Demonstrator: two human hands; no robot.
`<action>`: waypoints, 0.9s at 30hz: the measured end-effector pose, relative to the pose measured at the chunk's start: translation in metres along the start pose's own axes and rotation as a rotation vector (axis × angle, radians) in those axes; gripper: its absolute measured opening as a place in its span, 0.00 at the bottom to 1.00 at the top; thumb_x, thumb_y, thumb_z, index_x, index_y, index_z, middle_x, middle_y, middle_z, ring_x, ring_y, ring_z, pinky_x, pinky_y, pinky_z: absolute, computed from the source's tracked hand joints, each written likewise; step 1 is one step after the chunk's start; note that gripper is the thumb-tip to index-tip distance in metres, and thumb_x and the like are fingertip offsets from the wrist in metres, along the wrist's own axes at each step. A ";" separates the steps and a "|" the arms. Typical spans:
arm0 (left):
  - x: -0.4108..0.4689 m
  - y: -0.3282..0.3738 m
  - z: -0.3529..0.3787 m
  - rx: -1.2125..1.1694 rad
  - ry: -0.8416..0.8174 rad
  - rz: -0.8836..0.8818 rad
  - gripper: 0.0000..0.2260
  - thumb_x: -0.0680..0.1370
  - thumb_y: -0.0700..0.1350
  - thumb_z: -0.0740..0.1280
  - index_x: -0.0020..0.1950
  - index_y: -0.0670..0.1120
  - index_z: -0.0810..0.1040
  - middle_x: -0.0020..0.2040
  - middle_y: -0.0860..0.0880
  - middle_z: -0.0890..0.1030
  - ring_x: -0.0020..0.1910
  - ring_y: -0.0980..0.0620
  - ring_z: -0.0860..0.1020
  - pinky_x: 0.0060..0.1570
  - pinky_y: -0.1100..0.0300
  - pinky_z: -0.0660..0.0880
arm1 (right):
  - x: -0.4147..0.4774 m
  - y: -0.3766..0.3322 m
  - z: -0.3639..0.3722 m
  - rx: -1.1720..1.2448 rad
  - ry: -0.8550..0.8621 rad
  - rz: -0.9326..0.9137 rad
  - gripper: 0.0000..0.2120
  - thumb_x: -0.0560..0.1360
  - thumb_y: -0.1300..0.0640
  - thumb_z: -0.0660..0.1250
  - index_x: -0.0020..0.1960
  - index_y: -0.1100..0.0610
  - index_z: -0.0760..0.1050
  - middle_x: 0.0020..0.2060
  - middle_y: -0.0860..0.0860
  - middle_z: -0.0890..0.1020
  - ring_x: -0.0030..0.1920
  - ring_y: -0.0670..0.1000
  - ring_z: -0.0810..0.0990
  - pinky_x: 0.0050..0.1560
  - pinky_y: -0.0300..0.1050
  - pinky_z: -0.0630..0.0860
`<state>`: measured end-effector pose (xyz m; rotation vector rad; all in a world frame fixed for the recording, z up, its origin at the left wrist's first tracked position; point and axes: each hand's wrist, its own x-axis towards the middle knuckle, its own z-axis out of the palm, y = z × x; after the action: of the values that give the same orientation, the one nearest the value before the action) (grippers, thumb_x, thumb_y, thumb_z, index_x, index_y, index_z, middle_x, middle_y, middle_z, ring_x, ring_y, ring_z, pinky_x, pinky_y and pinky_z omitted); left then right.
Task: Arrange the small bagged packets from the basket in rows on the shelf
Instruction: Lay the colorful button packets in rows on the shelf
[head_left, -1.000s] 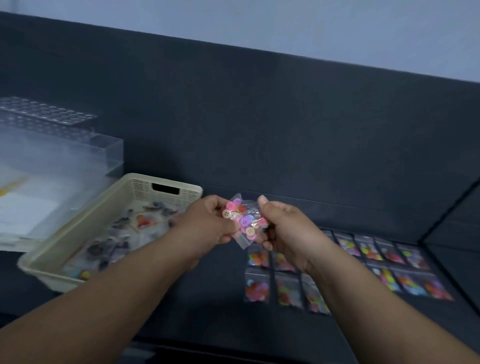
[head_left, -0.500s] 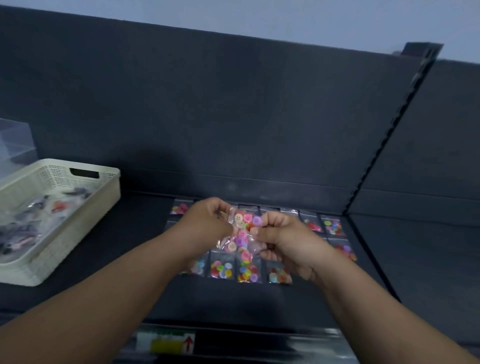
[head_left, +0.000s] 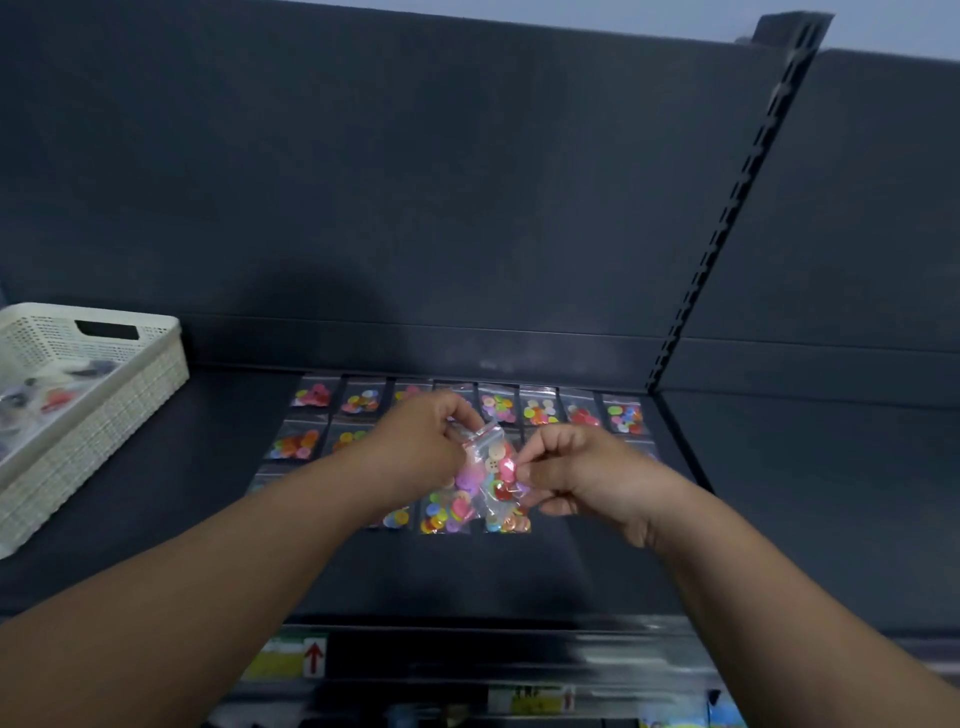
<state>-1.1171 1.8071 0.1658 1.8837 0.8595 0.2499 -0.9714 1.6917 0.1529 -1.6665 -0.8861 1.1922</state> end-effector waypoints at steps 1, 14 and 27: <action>0.001 0.002 0.004 0.017 -0.019 0.006 0.13 0.73 0.29 0.63 0.45 0.48 0.76 0.38 0.46 0.77 0.31 0.53 0.73 0.31 0.62 0.71 | -0.002 0.001 -0.002 0.010 -0.012 -0.019 0.05 0.73 0.63 0.70 0.44 0.54 0.76 0.36 0.48 0.82 0.37 0.44 0.80 0.37 0.37 0.75; 0.007 -0.005 0.020 0.059 -0.016 0.013 0.10 0.76 0.36 0.66 0.53 0.50 0.76 0.42 0.49 0.78 0.37 0.54 0.76 0.37 0.62 0.73 | -0.011 0.055 -0.037 -0.145 0.266 0.147 0.04 0.76 0.63 0.67 0.42 0.59 0.74 0.39 0.56 0.82 0.37 0.50 0.80 0.44 0.47 0.82; -0.002 -0.007 0.022 0.057 -0.011 0.002 0.10 0.76 0.36 0.65 0.52 0.50 0.76 0.42 0.47 0.77 0.36 0.53 0.75 0.36 0.62 0.73 | -0.016 0.077 -0.030 -0.787 0.392 -0.197 0.06 0.74 0.62 0.67 0.44 0.51 0.76 0.42 0.43 0.77 0.46 0.45 0.75 0.42 0.27 0.67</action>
<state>-1.1100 1.7920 0.1501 1.9375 0.8653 0.2178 -0.9426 1.6424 0.0912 -2.2498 -1.3156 0.3463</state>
